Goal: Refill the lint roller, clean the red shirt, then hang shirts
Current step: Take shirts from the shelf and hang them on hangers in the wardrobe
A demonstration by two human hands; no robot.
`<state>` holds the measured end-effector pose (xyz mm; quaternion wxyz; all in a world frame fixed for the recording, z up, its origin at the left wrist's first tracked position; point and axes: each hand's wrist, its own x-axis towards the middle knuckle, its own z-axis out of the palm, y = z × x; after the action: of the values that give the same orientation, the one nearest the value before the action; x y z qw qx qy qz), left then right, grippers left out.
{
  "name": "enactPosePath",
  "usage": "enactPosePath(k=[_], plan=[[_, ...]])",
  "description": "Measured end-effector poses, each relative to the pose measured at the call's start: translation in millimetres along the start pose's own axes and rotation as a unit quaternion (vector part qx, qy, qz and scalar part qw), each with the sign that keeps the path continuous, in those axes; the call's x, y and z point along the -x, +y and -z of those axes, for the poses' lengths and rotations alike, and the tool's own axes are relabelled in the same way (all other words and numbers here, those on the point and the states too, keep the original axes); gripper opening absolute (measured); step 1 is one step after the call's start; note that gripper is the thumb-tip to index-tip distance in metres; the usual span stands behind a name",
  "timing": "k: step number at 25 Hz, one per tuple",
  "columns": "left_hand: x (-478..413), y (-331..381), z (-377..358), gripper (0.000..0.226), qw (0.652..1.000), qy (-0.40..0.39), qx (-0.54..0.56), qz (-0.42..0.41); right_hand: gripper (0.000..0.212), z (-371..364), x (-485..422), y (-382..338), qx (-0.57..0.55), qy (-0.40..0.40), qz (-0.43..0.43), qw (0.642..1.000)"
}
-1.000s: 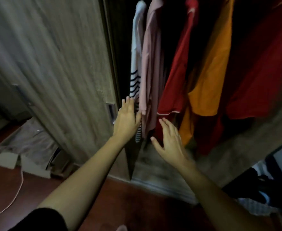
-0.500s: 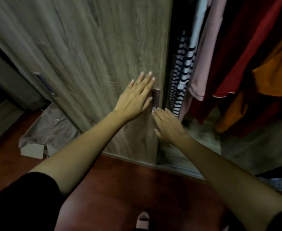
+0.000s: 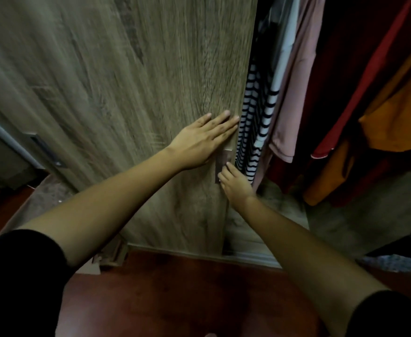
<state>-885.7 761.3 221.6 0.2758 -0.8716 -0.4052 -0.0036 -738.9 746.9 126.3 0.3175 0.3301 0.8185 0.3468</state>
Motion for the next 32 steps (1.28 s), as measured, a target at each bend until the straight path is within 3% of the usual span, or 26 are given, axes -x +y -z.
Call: enactPosePath(k=[6,12,20,27,32], plan=[[-23,9,5,0.063,0.998,0.003,-0.035,-0.045,0.053,-22,20,11,-0.009,0.017,0.008,1.0],[-83,49,17,0.062,0.992,0.025,-0.041,-0.113,0.054,-78,62,25,-0.028,-0.009,-0.038,0.999],[-198,135,50,0.057,0.976,0.031,-0.03,-0.214,0.065,-186,135,57,-0.031,-0.1,-0.11,0.988],[-291,211,57,0.06,0.961,0.105,-0.06,-0.25,0.059,-274,193,95,-0.084,-0.167,-0.14,0.972],[-347,263,71,0.056,0.955,0.137,-0.057,-0.257,0.071,-324,232,119,-0.098,-0.207,-0.172,0.958]])
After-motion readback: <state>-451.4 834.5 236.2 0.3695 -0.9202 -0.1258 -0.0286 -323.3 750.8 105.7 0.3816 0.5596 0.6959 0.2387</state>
